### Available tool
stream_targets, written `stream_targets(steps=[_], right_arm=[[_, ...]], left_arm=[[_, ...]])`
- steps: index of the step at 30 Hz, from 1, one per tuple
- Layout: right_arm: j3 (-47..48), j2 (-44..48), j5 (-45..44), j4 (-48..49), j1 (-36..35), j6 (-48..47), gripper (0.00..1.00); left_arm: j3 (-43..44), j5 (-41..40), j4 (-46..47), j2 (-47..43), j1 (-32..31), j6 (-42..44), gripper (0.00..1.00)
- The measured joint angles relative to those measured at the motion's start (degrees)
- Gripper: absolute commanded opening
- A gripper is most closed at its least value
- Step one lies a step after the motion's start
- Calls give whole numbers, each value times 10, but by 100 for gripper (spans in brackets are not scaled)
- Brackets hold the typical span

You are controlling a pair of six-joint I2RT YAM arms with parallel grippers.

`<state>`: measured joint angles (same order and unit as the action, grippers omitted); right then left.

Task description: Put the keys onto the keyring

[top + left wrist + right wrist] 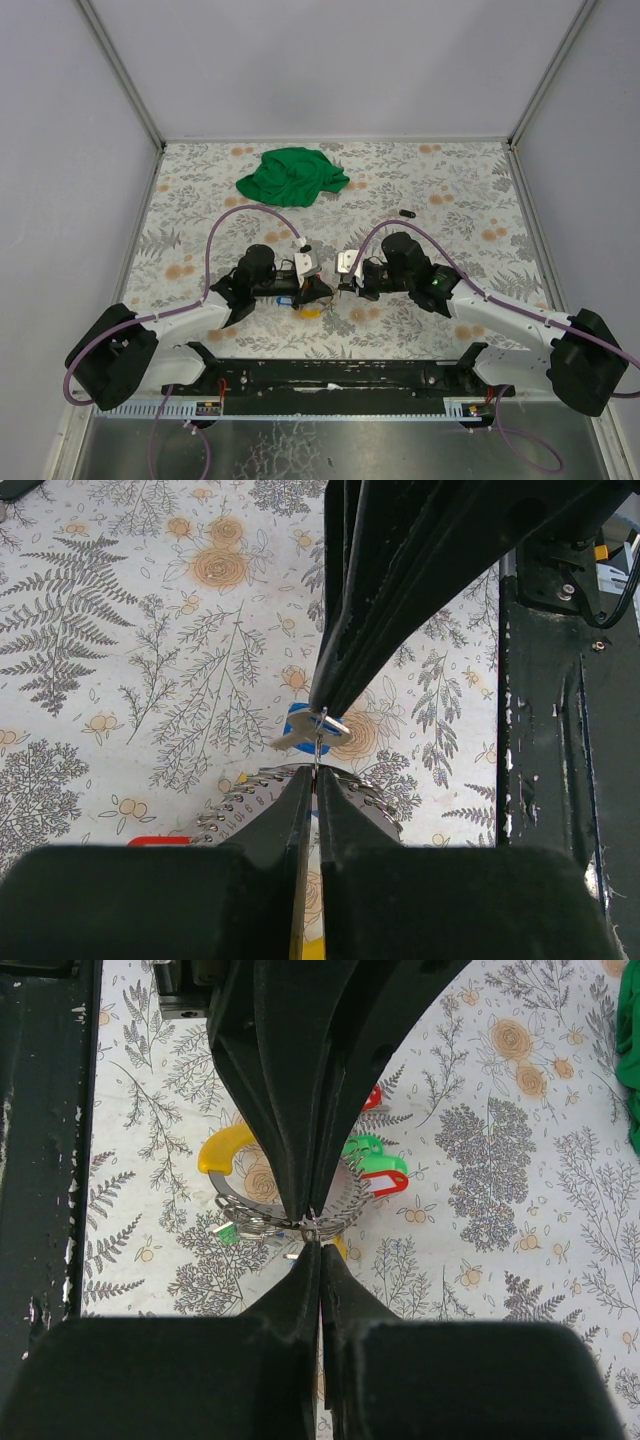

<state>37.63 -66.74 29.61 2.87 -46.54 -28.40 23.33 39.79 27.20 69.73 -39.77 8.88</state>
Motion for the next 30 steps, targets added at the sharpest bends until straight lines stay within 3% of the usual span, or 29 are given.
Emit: stream_targets(steps=[30], right_arm=[[0, -3, -2, 1, -1, 6, 0]], left_arm=[[0, -4, 2, 0, 0, 0, 0]])
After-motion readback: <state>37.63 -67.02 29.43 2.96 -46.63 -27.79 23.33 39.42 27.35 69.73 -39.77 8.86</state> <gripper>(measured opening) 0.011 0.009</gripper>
